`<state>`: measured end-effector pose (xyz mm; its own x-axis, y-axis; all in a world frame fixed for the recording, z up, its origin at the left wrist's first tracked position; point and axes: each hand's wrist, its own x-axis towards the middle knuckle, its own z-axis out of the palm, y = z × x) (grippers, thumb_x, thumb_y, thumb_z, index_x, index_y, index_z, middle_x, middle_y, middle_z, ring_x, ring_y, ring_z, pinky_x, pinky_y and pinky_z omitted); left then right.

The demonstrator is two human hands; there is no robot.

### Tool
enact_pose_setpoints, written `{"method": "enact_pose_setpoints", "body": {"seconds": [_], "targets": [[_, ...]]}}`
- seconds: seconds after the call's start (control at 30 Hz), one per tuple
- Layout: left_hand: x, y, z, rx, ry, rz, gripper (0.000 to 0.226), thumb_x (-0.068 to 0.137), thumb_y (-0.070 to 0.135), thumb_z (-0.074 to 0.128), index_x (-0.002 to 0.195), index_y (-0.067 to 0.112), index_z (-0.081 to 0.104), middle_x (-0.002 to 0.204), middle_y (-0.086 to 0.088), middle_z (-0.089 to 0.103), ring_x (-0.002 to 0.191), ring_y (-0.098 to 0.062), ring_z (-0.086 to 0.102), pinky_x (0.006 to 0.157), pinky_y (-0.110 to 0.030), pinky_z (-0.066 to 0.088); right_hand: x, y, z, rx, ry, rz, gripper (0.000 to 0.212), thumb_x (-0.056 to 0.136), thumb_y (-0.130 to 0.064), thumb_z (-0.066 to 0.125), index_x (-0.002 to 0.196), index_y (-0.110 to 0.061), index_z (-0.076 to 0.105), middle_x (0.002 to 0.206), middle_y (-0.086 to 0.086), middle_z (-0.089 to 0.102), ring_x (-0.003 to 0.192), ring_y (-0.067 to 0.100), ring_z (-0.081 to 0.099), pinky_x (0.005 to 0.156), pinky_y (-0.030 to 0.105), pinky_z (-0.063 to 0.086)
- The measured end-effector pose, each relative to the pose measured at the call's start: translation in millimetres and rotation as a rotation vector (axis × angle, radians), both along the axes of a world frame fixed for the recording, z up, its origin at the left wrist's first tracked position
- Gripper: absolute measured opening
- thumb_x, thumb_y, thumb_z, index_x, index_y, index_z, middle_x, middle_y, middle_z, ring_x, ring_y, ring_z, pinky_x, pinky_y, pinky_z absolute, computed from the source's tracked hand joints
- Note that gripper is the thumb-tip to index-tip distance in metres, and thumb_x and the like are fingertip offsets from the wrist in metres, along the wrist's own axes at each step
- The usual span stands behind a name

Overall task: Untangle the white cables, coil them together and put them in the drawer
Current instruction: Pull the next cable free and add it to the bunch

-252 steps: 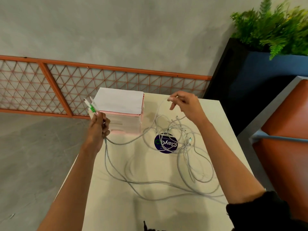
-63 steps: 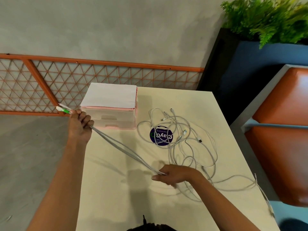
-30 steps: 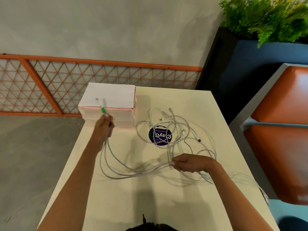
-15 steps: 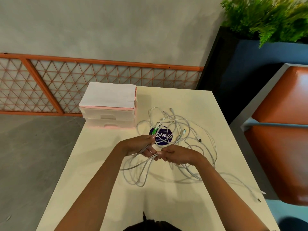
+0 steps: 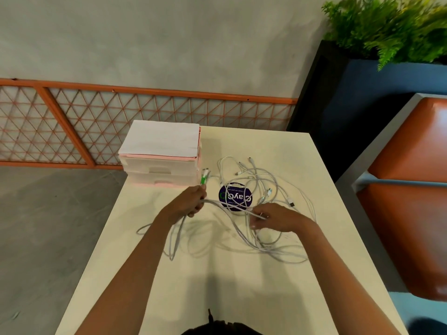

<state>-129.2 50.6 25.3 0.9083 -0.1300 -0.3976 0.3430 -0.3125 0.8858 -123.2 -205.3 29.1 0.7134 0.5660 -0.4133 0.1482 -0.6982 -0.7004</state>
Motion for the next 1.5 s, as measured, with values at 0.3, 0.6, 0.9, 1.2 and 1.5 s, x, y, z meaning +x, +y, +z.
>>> {"method": "enact_pose_setpoints", "body": {"seconds": [0.3,0.6,0.9,1.2,1.5], "targets": [[-0.5,36.2,-17.3,-0.014,-0.053,0.071,0.04,0.104,0.038,0.028,0.071,0.017,0.034,0.052,0.003,0.025,0.044,-0.009,0.018,0.041,-0.018,0.015,3.0,-33.7,31.9,0.073,0.13,-0.181,0.028,0.089,-0.033,0.064,0.082,-0.007,0.072,0.06,0.007,0.065,0.045,0.013,0.055,0.048,0.019,0.039],[-13.4,49.8,-34.4,-0.019,-0.031,0.087,0.04,0.104,0.035,0.026,0.07,0.016,0.033,0.047,0.007,0.025,0.039,-0.005,0.018,0.038,-0.015,0.014,5.2,-52.4,59.9,0.018,0.055,-0.166,0.039,0.09,-0.041,0.057,0.075,-0.008,0.07,0.054,0.006,0.054,0.054,0.012,0.048,0.063,0.019,0.039],[-16.2,44.3,-34.5,0.011,-0.02,0.024,0.039,0.104,0.038,0.027,0.072,0.017,0.034,0.053,0.004,0.025,0.044,-0.008,0.018,0.04,-0.017,0.014,1.3,-52.4,64.1,-0.012,-0.277,-0.304,0.023,0.08,-0.049,0.065,0.072,-0.031,0.076,0.044,0.005,0.052,0.045,0.008,0.04,0.055,0.02,0.034],[-15.9,36.5,-28.9,0.014,-0.022,-0.048,0.038,0.104,0.036,0.028,0.072,0.017,0.034,0.057,0.004,0.025,0.048,-0.009,0.018,0.043,-0.02,0.013,0.7,-40.6,85.4,0.152,-0.648,-0.355,0.022,0.074,-0.046,0.067,0.08,-0.027,0.075,0.076,-0.007,0.07,0.077,0.015,0.059,0.068,0.027,0.044],[-18.3,36.9,-29.0,0.007,-0.025,-0.074,0.038,0.104,0.038,0.028,0.073,0.017,0.034,0.056,0.005,0.025,0.048,-0.009,0.017,0.043,-0.019,0.013,-5.7,-77.3,27.9,-0.236,-0.005,-0.192,0.016,0.084,-0.04,0.068,0.076,-0.029,0.076,0.063,-0.007,0.066,0.059,0.0,0.055,0.067,0.02,0.046]]}}
